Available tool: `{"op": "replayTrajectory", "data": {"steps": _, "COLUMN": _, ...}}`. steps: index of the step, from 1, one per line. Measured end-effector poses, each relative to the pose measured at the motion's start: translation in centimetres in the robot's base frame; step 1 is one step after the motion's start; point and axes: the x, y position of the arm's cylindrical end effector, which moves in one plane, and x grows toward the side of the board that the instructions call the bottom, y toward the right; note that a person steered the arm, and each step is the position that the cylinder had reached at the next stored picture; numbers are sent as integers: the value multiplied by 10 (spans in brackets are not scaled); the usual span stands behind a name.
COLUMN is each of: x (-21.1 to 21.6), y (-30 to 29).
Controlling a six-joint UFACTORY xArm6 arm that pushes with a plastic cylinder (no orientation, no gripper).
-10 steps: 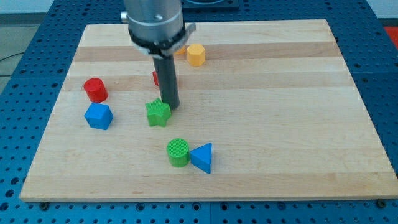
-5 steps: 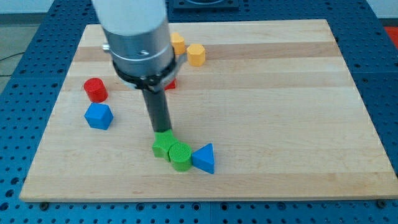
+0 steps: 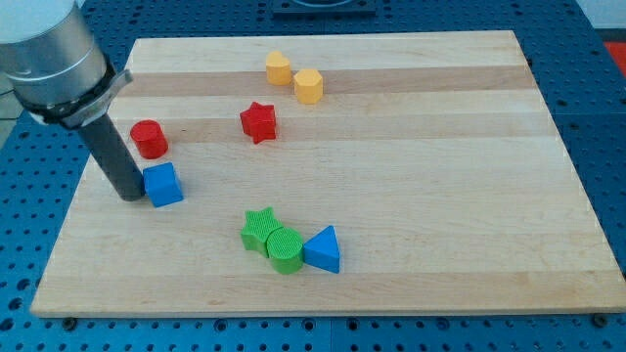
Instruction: Move the blue cube to the left of the green star
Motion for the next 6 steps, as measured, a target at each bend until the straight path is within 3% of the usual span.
{"op": "replayTrajectory", "data": {"steps": 1, "x": -27, "y": -15}}
{"op": "replayTrajectory", "data": {"steps": 2, "x": -4, "y": 95}}
{"op": "replayTrajectory", "data": {"steps": 3, "x": 42, "y": 143}}
{"op": "replayTrajectory", "data": {"steps": 5, "x": -31, "y": 44}}
{"op": "replayTrajectory", "data": {"steps": 6, "x": 5, "y": 25}}
